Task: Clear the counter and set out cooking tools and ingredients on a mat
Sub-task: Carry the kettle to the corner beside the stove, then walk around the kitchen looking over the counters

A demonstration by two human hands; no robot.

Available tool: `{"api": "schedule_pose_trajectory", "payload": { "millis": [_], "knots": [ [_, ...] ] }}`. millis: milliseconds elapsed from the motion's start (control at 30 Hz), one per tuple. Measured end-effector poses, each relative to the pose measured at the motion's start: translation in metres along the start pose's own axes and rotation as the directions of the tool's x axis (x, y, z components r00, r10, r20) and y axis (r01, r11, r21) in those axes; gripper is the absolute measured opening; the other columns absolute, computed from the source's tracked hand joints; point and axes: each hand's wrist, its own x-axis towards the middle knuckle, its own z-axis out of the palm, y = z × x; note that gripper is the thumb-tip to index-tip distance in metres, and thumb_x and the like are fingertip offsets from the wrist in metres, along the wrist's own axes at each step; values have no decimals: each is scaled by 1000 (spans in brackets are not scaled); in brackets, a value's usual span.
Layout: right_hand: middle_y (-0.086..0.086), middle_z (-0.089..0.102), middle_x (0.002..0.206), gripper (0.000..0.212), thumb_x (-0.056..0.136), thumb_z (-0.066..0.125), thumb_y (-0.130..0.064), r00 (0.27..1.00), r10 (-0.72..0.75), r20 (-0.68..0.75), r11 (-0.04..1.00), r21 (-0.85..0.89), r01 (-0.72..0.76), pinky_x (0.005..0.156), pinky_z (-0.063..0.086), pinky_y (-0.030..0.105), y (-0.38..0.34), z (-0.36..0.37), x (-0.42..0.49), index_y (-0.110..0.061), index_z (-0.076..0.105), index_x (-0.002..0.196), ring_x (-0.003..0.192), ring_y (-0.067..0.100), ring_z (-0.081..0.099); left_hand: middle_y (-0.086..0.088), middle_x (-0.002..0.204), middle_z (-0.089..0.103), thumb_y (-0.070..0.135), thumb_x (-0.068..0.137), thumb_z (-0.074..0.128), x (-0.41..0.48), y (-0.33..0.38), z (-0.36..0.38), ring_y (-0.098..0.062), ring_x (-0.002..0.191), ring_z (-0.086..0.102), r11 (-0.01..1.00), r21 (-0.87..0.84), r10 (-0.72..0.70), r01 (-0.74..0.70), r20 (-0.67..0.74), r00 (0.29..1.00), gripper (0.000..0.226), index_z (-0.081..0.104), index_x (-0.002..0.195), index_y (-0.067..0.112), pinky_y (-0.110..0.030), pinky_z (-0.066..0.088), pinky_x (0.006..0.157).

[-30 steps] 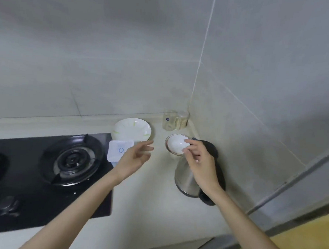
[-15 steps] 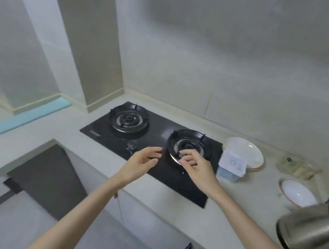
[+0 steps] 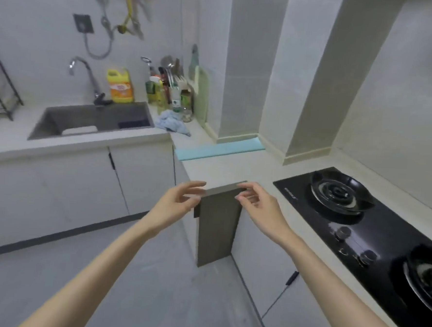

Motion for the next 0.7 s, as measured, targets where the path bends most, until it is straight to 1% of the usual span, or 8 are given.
{"api": "schedule_pose_trajectory", "payload": {
  "millis": [33, 100, 133, 200, 267, 367, 567, 700],
  "knots": [
    [-4, 66, 98, 24, 92, 59, -18, 999, -28, 38, 1000, 1, 28, 73, 42, 3, -11, 18, 13, -21, 60, 116, 91, 8, 61, 14, 120, 61, 19, 97, 51, -5, -6, -21, -3, 107, 60, 1000, -3, -18, 18, -42, 999, 35, 52, 129, 31, -23, 51, 90],
    [-3, 65, 100, 22, 93, 58, -19, 990, -83, 114, 997, 12, 82, 73, 43, 4, -33, 56, 38, -23, 59, 115, 93, 5, 60, 12, 121, 61, 20, 97, 51, -16, -20, -61, -5, 108, 60, 999, -14, -50, 48, -138, 989, 36, 51, 131, 30, -26, 52, 91],
    [-4, 65, 101, 22, 93, 58, -20, 975, -125, 182, 992, 22, 123, 72, 43, 4, -50, 94, 59, -25, 58, 114, 93, 4, 60, 12, 121, 61, 19, 97, 51, -28, -32, -96, -5, 108, 60, 997, -27, -76, 71, -217, 973, 36, 50, 132, 30, -27, 52, 90],
    [-5, 64, 101, 21, 93, 57, -21, 964, -157, 214, 988, 30, 154, 71, 42, 5, -64, 120, 76, -26, 57, 114, 93, 2, 58, 13, 121, 62, 20, 97, 51, -34, -41, -120, -4, 107, 61, 995, -40, -102, 95, -265, 959, 36, 50, 131, 30, -26, 52, 90],
    [-4, 64, 101, 22, 93, 57, -20, 938, -205, 280, 979, 66, 194, 73, 44, 7, -84, 161, 98, -24, 58, 115, 94, 5, 59, 14, 121, 62, 20, 97, 52, -44, -58, -156, -3, 107, 60, 991, -50, -136, 126, -341, 930, 36, 51, 131, 32, -26, 52, 91],
    [-1, 66, 100, 23, 92, 58, -19, 895, -251, 369, 968, 106, 228, 77, 47, 17, -111, 227, 135, -24, 59, 115, 92, 11, 61, 14, 120, 62, 20, 96, 53, -53, -86, -213, -3, 107, 60, 983, -70, -185, 172, -450, 874, 36, 51, 130, 33, -27, 51, 91],
    [-3, 65, 99, 21, 92, 57, -20, 789, -355, 501, 935, 177, 308, 77, 48, 20, -166, 358, 215, -25, 59, 113, 90, 14, 61, 11, 121, 61, 18, 96, 52, -55, -134, -328, -8, 109, 60, 961, -114, -270, 252, -583, 766, 36, 50, 129, 33, -25, 52, 89],
    [-4, 65, 98, 19, 92, 58, -21, 717, -404, 568, 914, 228, 335, 79, 50, 27, -211, 436, 260, -27, 59, 110, 88, 17, 62, 9, 124, 60, 19, 97, 52, -60, -156, -404, -9, 110, 59, 943, -130, -313, 305, -649, 693, 38, 49, 133, 31, -26, 51, 89]
  ]
}}
